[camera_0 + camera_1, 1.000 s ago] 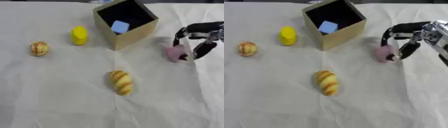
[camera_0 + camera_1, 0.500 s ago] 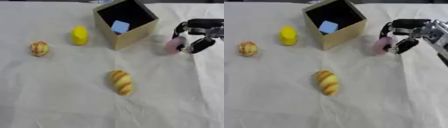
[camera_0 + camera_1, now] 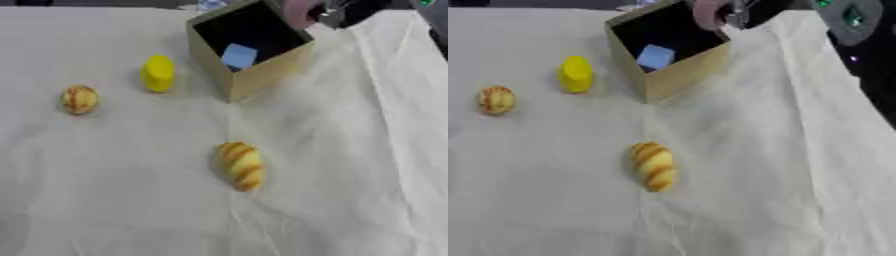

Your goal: Pick up objects on the table and place them in the box.

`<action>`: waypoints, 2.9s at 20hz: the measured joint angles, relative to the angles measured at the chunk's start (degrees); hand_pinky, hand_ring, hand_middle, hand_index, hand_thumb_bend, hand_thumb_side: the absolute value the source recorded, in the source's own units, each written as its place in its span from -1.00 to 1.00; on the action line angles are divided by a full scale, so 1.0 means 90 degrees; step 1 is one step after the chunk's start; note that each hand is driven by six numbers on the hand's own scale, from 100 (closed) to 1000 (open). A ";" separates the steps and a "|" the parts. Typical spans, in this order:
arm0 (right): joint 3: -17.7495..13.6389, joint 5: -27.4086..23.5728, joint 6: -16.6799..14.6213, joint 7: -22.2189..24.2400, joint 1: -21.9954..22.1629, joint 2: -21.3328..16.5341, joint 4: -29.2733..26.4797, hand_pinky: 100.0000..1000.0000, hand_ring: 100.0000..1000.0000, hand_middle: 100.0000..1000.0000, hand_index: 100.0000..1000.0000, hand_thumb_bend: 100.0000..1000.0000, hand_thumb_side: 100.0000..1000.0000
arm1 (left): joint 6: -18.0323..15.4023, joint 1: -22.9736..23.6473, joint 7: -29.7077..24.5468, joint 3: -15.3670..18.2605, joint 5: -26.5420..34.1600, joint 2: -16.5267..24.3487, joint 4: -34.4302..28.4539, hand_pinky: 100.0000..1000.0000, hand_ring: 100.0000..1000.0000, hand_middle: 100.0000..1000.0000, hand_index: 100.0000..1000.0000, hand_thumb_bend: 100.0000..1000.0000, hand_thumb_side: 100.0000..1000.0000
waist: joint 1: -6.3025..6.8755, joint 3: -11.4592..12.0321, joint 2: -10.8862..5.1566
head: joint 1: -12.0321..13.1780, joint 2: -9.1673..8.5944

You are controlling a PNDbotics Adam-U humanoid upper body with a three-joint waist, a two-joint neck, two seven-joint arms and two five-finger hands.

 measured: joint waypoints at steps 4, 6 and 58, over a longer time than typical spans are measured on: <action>-0.0418 0.0837 -0.0235 -0.0280 -0.0276 0.0538 0.0998 0.69 0.43 0.04 0.28 -0.91 -1.00 | -0.0001 -0.0002 -0.0013 -0.0022 0.0019 0.0000 0.0000 0.65 0.20 0.17 0.56 -0.84 0.50 | 0.0000 0.0059 0.0002 | -0.0046 0.0000; -0.0611 0.1274 -0.0322 -0.0461 -0.0322 0.0732 0.1444 0.70 0.44 0.06 0.30 -0.90 -1.00 | -0.0009 -0.0006 -0.0021 -0.0023 0.0025 0.0000 0.0000 0.65 0.20 0.17 0.56 -0.84 0.50 | 0.0001 0.0076 0.0006 | -0.0077 0.0000; 0.1962 -0.1903 0.0539 0.1861 0.0975 -0.0926 -0.3991 0.76 0.69 0.54 0.75 -1.00 -0.15 | 0.0029 -0.0019 -0.0108 -0.0098 0.0040 0.0010 0.0000 0.65 0.22 0.17 0.56 -0.84 0.49 | -0.0025 -0.0131 -0.0185 | 0.0044 0.0059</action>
